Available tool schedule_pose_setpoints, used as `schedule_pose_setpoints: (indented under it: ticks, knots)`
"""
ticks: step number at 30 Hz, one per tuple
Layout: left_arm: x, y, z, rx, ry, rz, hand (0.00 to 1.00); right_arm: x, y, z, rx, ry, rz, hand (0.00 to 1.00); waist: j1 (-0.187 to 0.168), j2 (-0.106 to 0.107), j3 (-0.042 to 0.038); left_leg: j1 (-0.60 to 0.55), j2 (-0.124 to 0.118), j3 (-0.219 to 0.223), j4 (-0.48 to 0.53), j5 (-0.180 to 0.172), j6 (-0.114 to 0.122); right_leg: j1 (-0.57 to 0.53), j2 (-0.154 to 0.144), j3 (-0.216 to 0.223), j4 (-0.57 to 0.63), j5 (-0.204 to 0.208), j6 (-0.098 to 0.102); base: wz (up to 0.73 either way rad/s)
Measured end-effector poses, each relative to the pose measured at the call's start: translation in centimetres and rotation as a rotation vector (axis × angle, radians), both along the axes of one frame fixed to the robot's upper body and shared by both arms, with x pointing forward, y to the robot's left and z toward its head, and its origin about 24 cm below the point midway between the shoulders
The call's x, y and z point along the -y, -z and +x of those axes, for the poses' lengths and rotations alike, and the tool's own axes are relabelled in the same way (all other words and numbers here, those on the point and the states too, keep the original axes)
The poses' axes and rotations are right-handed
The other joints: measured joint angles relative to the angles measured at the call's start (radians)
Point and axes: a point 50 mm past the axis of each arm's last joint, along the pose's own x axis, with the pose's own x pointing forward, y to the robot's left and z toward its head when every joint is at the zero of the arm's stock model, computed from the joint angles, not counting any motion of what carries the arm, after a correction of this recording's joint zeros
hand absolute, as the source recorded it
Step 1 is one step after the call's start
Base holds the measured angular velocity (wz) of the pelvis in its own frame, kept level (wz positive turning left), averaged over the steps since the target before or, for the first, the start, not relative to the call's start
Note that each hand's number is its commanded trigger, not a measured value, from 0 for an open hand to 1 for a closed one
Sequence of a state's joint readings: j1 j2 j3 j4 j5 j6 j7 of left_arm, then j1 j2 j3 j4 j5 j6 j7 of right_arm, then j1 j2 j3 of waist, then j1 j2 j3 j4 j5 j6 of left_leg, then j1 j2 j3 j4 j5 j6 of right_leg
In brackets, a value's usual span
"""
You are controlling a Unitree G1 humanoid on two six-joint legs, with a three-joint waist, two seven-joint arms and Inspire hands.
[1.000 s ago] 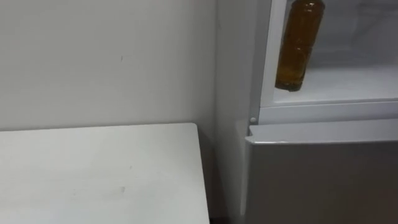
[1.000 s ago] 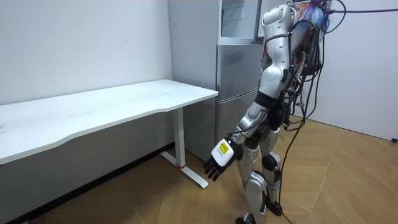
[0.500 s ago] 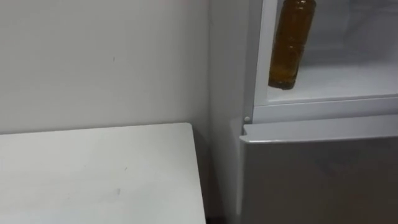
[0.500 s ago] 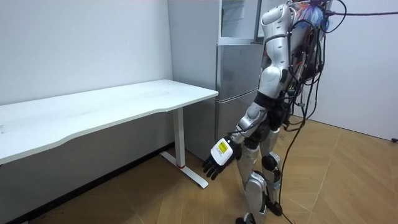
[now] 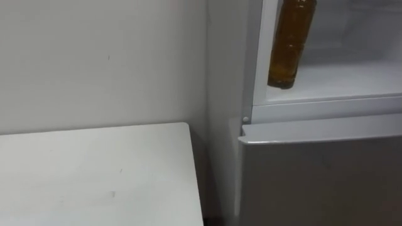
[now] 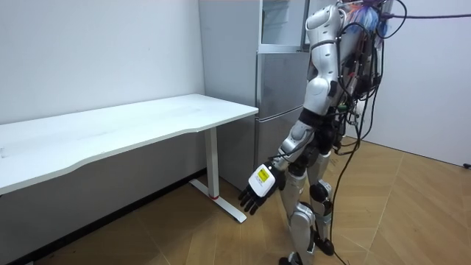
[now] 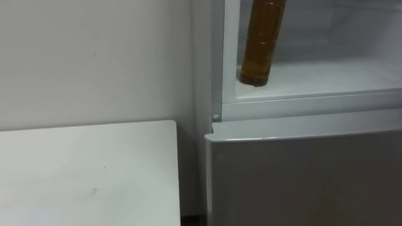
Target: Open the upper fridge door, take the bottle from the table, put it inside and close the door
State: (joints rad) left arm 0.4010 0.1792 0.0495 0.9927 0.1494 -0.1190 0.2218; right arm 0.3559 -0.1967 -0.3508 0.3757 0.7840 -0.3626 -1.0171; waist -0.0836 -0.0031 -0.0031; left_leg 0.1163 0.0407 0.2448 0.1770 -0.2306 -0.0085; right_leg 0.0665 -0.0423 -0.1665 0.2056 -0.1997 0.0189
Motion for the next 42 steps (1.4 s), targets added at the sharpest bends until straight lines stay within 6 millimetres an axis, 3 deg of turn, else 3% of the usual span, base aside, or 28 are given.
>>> schedule_pose_setpoints:
  ticks: [7, 13, 20, 24, 33, 42]
  knots:
    - [-1.0, -0.3, -0.4, 0.009, -0.05, 0.029, 0.0, 1.6, -1.8, -0.1, 0.109, 0.132, -0.036, 0.0, -0.021, -0.018, -0.0007, -0.001, -0.004, 0.004, -0.006, 0.0, 0.0, -0.015, -0.005, -0.001, 0.018, -0.015, 0.0, 0.0]
    - [-1.4, -0.7, 0.2, 0.058, -0.058, 0.041, 0.0, 3.8, -4.7, -0.5, 0.194, 0.216, -0.136, 0.0, -0.032, -0.038, -0.0013, -0.002, -0.007, 0.001, -0.007, 0.0, 0.0, -0.019, -0.008, 0.0, 0.023, -0.022, 0.003, 0.0]
    - [-2.3, -1.0, 0.1, 0.06, -0.069, 0.04, 0.0, 5.7, -9.6, 0.6, 0.334, 0.254, -0.279, 0.0, -0.049, -0.055, -0.0013, -0.028, -0.008, 0.003, 0.001, 0.001, 0.0, -0.049, -0.009, 0.001, 0.041, -0.023, 0.002, 0.0]
    - [-2.5, -1.0, -0.3, 0.039, -0.071, 0.042, 0.0, 5.4, -12.1, 1.6, 0.371, 0.219, -0.4, 0.0, -0.052, -0.062, -0.0019, -0.03, -0.007, 0.003, 0.005, 0.001, 0.0, -0.048, -0.009, 0.0, 0.04, -0.023, 0.002, 0.0]
    - [-2.5, -1.0, -0.4, 0.032, -0.062, 0.046, 0.0, 5.5, -15.6, 3.0, 0.435, 0.196, -0.558, 0.0, -0.052, -0.072, -0.0014, -0.034, -0.007, -0.002, 0.01, 0.0, 0.0, -0.05, -0.01, -0.001, 0.036, -0.024, 0.001, 0.01]
    - [-2.5, -0.9, 0.0, 0.03, -0.055, 0.039, 0.0, 4.8, -17.3, 3.5, 0.455, 0.177, -0.658, 0.0, -0.049, -0.075, -0.0015, -0.03, -0.007, -0.002, 0.012, 0.0, 0.0, -0.049, -0.011, -0.002, 0.052, -0.026, 0.0, 0.0]
